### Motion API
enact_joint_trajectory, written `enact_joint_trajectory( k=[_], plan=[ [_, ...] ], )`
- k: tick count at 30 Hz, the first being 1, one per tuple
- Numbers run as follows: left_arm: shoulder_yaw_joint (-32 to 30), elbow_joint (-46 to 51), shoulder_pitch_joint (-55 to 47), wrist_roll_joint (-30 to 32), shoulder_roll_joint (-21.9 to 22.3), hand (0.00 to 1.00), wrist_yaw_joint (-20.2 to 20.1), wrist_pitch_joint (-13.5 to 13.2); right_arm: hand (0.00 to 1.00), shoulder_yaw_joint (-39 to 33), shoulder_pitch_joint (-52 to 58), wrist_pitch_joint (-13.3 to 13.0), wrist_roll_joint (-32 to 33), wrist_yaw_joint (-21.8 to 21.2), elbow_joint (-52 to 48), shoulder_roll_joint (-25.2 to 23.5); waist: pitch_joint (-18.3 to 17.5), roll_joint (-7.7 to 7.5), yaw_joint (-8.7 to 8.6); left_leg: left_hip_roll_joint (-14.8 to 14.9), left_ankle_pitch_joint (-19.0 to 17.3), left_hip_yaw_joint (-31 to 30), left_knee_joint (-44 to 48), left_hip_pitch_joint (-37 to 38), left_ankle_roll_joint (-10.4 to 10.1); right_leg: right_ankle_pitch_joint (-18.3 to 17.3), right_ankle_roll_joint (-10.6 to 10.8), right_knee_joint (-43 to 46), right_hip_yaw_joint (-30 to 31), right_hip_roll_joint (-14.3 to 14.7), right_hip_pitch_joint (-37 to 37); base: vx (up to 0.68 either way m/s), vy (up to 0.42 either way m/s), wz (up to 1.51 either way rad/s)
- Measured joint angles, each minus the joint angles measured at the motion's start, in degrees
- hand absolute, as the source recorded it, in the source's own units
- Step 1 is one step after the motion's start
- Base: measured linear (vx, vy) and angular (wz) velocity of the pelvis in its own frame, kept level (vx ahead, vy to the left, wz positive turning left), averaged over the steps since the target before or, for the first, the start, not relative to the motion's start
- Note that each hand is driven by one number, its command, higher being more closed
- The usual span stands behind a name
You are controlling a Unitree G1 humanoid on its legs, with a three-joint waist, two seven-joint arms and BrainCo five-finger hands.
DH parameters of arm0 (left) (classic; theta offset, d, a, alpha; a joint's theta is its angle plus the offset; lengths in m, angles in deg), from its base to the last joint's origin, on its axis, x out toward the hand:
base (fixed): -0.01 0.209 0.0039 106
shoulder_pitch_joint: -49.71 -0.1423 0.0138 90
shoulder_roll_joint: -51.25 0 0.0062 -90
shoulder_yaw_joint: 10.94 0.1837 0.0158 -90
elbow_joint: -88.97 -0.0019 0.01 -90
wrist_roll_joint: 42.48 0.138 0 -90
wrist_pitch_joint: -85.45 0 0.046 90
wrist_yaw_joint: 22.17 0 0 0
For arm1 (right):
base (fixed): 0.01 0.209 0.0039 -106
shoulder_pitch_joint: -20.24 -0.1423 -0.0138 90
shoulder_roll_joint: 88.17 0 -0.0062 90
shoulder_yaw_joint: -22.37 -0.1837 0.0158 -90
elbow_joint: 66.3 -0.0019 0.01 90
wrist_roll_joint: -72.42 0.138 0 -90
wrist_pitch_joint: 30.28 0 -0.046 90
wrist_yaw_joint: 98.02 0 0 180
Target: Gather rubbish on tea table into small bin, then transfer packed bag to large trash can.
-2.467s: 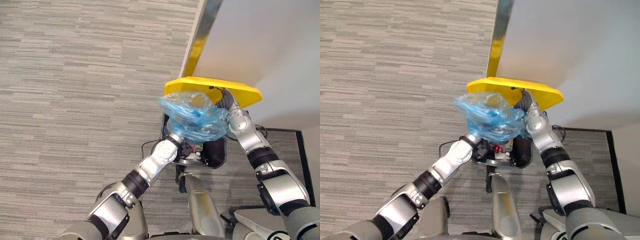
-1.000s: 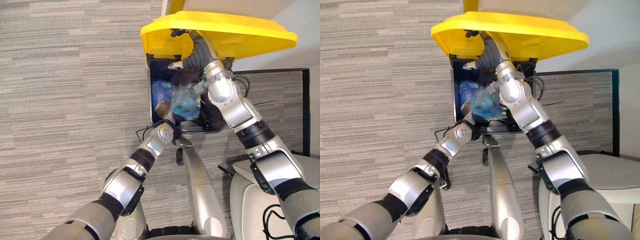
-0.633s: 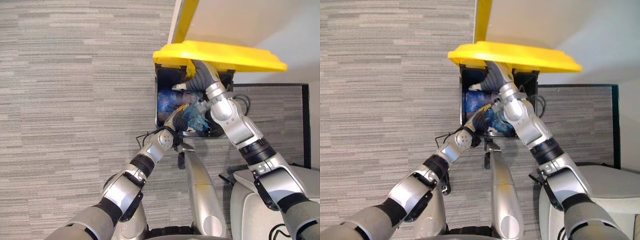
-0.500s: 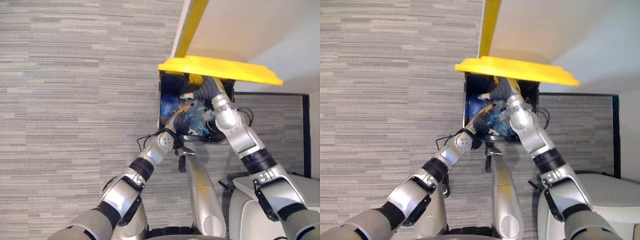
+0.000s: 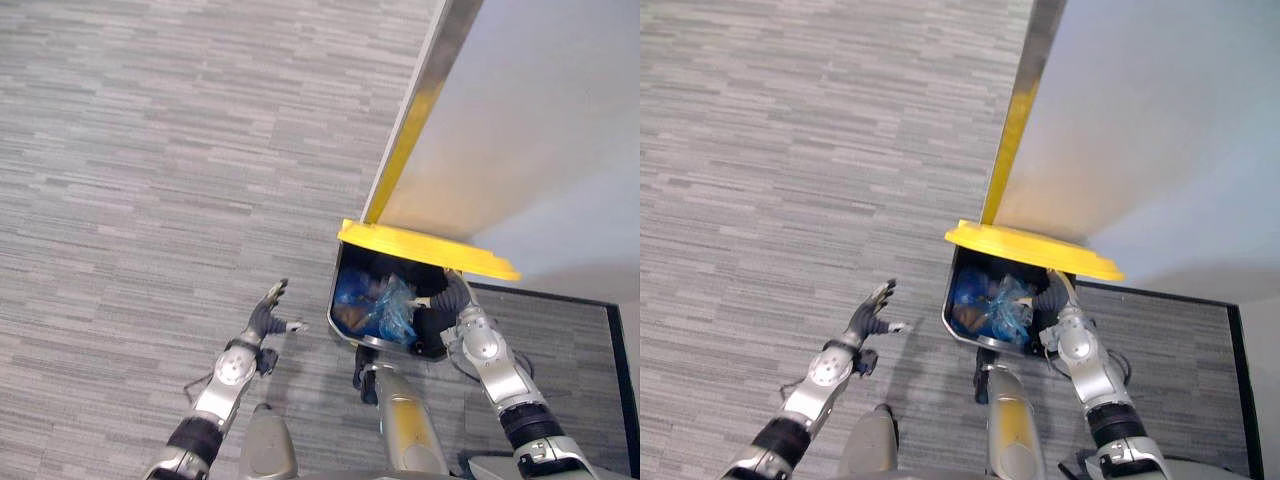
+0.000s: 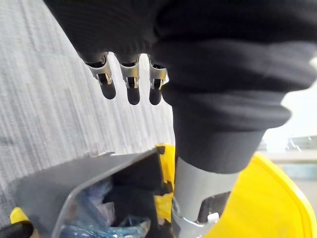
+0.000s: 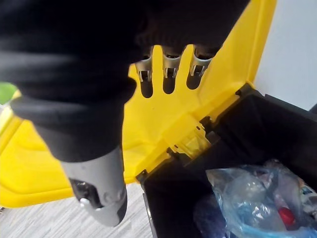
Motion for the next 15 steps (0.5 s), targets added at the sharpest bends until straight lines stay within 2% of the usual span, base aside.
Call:
enact_joint_trajectory(
  k=[4,6,9,11,13,14,15],
  plan=[
    [-8.9,-9.7,-2.2,0.0,1.1,0.00,0.0,0.9,0.00,-2.2,2.6,-0.3,0.0,-0.4,2.9,-1.3,-1.5,-0.16,-0.05,0.2,0.5,0.1,-2.0,4.7,-0.2,-0.8,-0.1,0.5,-0.3,-0.1,3.6,0.06,0.010,0.05],
    [-11.7,-12.4,-3.7,0.1,1.0,0.00,0.1,1.2,0.00,-2.6,3.0,-0.5,0.1,-1.0,4.7,-2.4,-2.4,-0.72,-0.01,-0.1,0.4,0.9,-2.0,6.2,-0.1,-0.9,-0.1,0.6,0.4,-0.1,4.6,0.02,0.026,-0.13],
    [-13.0,-14.5,-5.4,0.1,1.0,0.00,0.2,1.3,0.00,-2.6,3.8,-0.8,0.2,-1.2,7.1,-4.6,-2.9,-1.95,0.41,-0.7,-0.1,2.7,-1.5,8.2,0.7,-0.7,0.0,1.1,2.3,0.0,5.4,-0.06,0.040,-0.30],
    [-13.5,-14.5,-6.3,0.1,1.2,0.00,0.2,1.3,0.00,-2.5,4.9,-1.1,0.4,-1.2,7.1,-5.4,-2.8,-2.71,0.67,-1.3,-0.7,3.8,-0.2,8.6,1.1,-0.2,1.1,0.6,3.6,0.0,5.6,-0.12,0.048,-0.35],
    [-14.0,-14.6,-7.0,0.1,1.9,0.00,0.4,1.3,0.00,-3.0,7.8,-1.9,1.9,-1.2,7.7,-6.2,-2.6,-4.06,0.16,-2.9,-2.2,4.2,5.1,6.3,3.3,3.1,4.5,-1.9,5.3,-1.1,5.7,-0.20,0.114,-0.33],
    [-14.2,-14.9,-7.1,0.1,2.4,0.00,0.5,1.3,0.00,-3.1,8.6,-1.9,3.2,-1.2,7.9,-6.5,-2.3,-4.65,0.10,-3.5,-2.2,4.1,5.2,5.9,3.7,4.6,7.0,-4.9,5.4,-1.0,6.4,-0.32,0.157,-0.54],
    [-14.6,-15.2,-7.5,0.0,3.8,0.00,0.6,1.2,0.00,-3.5,9.6,-1.9,5.1,-1.2,8.0,-7.3,-2.0,-2.62,0.19,-2.3,-1.1,6.0,3.9,5.4,4.4,2.8,8.2,-3.8,5.2,-1.1,5.1,-0.29,0.112,-0.73]
  ],
)
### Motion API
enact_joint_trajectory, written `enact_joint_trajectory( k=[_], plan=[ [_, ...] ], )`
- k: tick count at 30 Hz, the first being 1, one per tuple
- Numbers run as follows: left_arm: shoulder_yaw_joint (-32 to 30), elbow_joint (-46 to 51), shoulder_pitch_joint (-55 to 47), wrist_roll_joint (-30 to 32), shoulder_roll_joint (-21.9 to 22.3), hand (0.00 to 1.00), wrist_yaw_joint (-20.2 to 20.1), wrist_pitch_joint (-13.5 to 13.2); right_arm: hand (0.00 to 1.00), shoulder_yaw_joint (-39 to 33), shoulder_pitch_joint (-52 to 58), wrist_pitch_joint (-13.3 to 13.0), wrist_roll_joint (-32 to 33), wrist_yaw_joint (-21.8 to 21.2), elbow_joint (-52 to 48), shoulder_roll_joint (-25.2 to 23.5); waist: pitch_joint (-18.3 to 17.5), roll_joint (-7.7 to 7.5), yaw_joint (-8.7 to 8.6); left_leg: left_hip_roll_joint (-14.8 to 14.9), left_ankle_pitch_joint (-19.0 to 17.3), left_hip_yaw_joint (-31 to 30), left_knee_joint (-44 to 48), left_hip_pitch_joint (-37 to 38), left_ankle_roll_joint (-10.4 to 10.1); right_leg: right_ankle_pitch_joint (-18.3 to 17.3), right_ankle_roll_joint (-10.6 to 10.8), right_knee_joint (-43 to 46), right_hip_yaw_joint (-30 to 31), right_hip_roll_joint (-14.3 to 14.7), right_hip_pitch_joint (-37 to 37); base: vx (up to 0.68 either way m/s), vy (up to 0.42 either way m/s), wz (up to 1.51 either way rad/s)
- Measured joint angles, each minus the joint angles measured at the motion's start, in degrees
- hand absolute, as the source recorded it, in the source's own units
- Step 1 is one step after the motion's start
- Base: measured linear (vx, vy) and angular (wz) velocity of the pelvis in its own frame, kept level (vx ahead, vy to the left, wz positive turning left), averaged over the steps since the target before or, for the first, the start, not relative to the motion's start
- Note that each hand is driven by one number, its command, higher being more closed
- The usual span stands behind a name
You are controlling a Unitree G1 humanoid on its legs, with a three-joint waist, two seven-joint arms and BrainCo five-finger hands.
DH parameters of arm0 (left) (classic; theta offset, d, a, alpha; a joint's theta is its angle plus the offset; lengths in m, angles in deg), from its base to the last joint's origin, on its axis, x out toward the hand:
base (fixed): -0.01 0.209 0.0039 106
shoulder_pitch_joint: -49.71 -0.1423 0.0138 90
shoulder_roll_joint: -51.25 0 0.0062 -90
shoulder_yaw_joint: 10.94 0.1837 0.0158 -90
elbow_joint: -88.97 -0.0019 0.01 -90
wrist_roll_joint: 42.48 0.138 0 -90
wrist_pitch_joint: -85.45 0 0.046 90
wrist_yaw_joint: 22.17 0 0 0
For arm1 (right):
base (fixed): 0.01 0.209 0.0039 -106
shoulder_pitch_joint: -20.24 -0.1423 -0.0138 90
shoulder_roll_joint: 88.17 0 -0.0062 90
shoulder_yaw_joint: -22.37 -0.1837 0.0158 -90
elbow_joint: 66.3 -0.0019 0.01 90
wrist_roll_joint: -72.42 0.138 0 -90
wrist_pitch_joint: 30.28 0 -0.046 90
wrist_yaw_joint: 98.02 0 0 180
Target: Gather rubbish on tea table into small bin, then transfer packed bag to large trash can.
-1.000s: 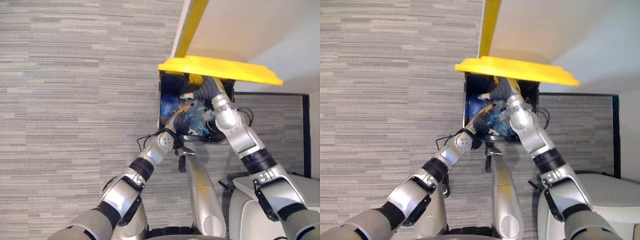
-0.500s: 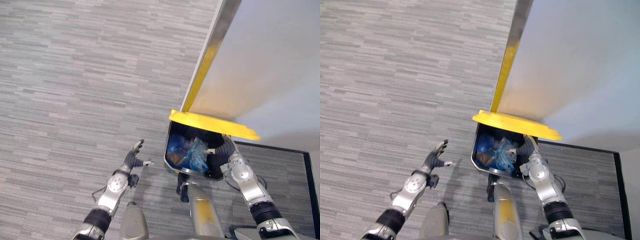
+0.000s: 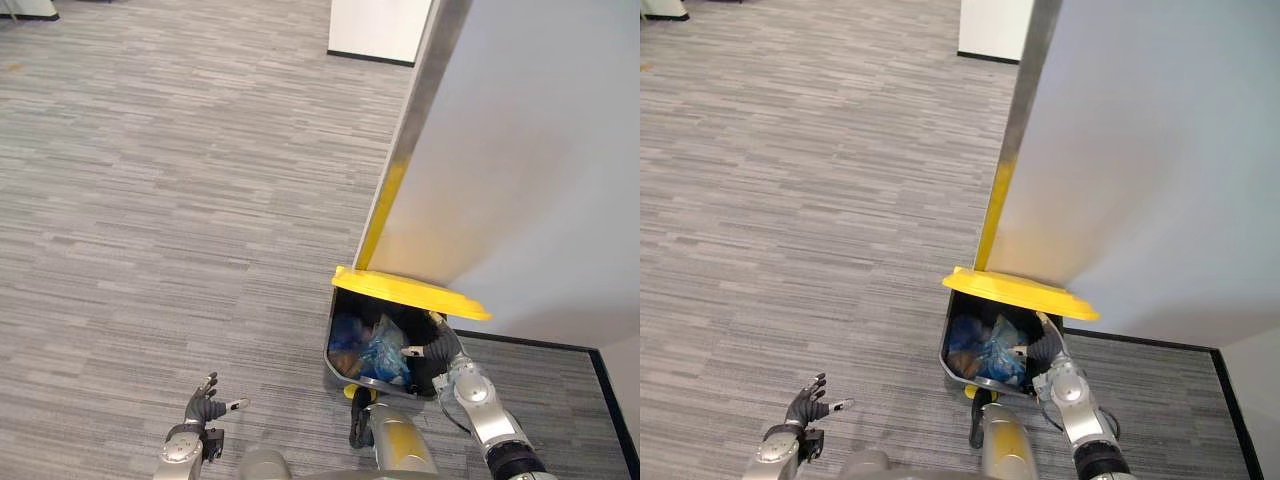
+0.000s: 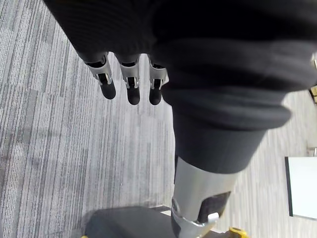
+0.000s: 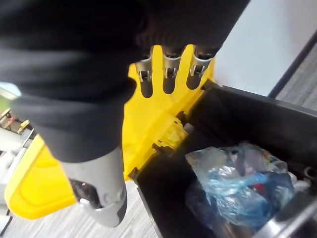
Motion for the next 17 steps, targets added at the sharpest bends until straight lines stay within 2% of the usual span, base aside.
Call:
enact_joint_trajectory(
  k=[1,2,3,5,7,8,9,10,11,12,15,17],
  plan=[
    [-1.0,-0.7,0.0,0.0,0.8,0.00,0.4,0.2,0.00,-0.1,2.4,0.0,1.1,-0.1,0.1,-1.1,0.1,-0.35,-0.28,0.1,0.3,1.6,0.6,-0.4,0.3,-3.1,-6.8,17.8,0.5,-1.0,-5.1,-0.29,0.099,-0.69],
    [-1.5,-1.0,-0.3,0.0,1.2,0.00,0.8,0.2,0.00,-0.3,4.3,0.0,2.4,-0.2,0.0,-1.8,0.1,-0.40,-0.34,0.3,0.6,2.0,0.6,-0.1,0.5,-4.3,-8.2,24.8,0.4,-1.3,-5.7,-0.24,0.069,-0.41],
    [-2.2,-1.4,-0.5,-0.1,1.5,0.00,0.9,0.6,0.00,-0.8,8.2,0.1,4.5,-0.5,0.0,-3.2,-0.2,-0.75,-0.28,0.4,1.5,2.5,-0.2,0.5,0.6,-5.6,-8.4,34.1,0.3,-2.1,-5.1,-0.22,0.050,-0.22],
    [-3.7,-1.4,-0.9,-0.5,1.7,0.00,0.9,1.2,0.00,-1.9,11.4,0.3,6.5,-1.2,0.0,-5.4,-1.1,-1.62,-0.01,0.4,3.3,4.2,-2.7,0.4,0.3,-7.0,-9.2,39.4,1.2,-2.8,-2.2,-0.18,-0.044,-0.46],
    [-4.3,-1.3,-0.7,-0.7,2.2,0.00,1.0,1.4,0.00,-2.8,13.2,0.3,7.5,-1.3,0.0,-6.7,-2.2,-2.48,-0.10,0.5,4.5,5.6,-4.3,-0.8,-0.2,-7.5,-8.7,35.9,2.5,-3.7,2.7,-0.07,-0.155,-0.57],
    [-6.3,-1.3,-0.4,-0.8,2.0,0.00,1.1,1.5,0.00,-3.0,13.8,0.4,7.5,-1.3,0.0,-6.6,-3.7,-3.77,0.18,0.4,5.8,6.8,-4.7,-2.2,-1.4,-12.3,-5.8,27.6,2.5,-3.6,6.2,-0.04,-0.192,-0.66],
    [-7.8,-1.6,0.4,-1.1,3.2,0.00,1.1,1.8,0.00,-4.4,13.7,0.3,7.7,-1.3,0.2,-6.3,-4.0,-2.82,0.54,0.8,7.5,8.5,-6.3,-2.7,-2.0,-14.3,-6.5,20.7,1.3,-2.3,8.2,-0.08,-0.183,-0.66],
    [-8.0,-1.7,0.5,-1.1,3.5,0.00,1.0,1.8,0.00,-5.0,13.5,0.2,8.0,-1.2,0.4,-6.3,-4.1,-2.46,0.62,1.0,8.3,8.9,-7.1,-2.5,-1.9,-14.5,-6.9,18.7,1.3,-1.8,8.6,-0.05,-0.193,-0.65],
    [-8.1,-2.8,1.9,-1.2,5.1,0.00,1.0,1.7,0.00,-7.5,12.1,-0.1,9.2,-1.1,3.6,-5.4,-5.1,-0.50,0.65,1.6,11.2,10.3,-11.7,-1.7,-2.4,-14.3,-7.5,9.4,1.9,0.3,11.1,-0.05,-0.150,-0.40],
    [-8.1,-3.8,2.9,-1.2,5.2,0.00,1.0,1.7,0.00,-7.7,10.9,0.0,9.7,-1.0,6.1,-4.4,-5.2,0.41,0.28,1.7,12.4,10.3,-13.5,-1.6,-2.5,-13.6,-8.6,6.2,1.9,1.0,12.2,-0.05,-0.141,-0.30],
    [-8.2,-5.4,3.2,-1.2,4.3,0.00,1.0,1.4,0.00,-8.7,10.2,0.2,10.7,-0.9,11.3,-2.6,-6.3,2.18,-0.19,1.9,15.4,9.7,-19.1,0.6,-2.5,-10.9,-9.5,1.4,1.4,2.4,14.0,-0.12,-0.049,0.00],
    [-8.2,-6.3,3.1,-1.2,3.3,0.00,1.0,1.5,0.00,-9.0,10.3,0.2,10.8,-0.9,13.1,-2.0,-7.0,2.33,-0.26,1.7,16.2,9.6,-20.6,1.3,-2.2,-9.9,-9.3,-0.3,1.3,2.7,14.6,-0.05,0.001,0.01]
  ],
)
